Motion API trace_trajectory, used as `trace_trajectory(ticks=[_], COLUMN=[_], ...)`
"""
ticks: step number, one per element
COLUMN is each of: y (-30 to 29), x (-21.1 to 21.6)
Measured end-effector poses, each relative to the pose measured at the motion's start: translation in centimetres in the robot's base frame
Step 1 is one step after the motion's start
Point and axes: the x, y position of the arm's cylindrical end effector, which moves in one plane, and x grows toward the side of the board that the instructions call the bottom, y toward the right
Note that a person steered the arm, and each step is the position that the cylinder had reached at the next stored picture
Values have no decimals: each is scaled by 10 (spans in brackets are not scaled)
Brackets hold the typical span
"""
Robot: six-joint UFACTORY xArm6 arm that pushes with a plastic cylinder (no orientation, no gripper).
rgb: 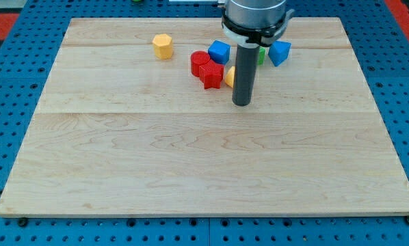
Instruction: Move the heart into the red star
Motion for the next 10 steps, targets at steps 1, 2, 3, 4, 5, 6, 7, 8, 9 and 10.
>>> trace_trajectory(ticks=[1, 2, 3, 4, 5, 6, 7, 8, 9, 10], y=[0, -13, -21, 8, 23, 3, -24, -28, 38, 86], x=[-11, -12, -12, -12, -23, -30, -30, -29, -27, -31])
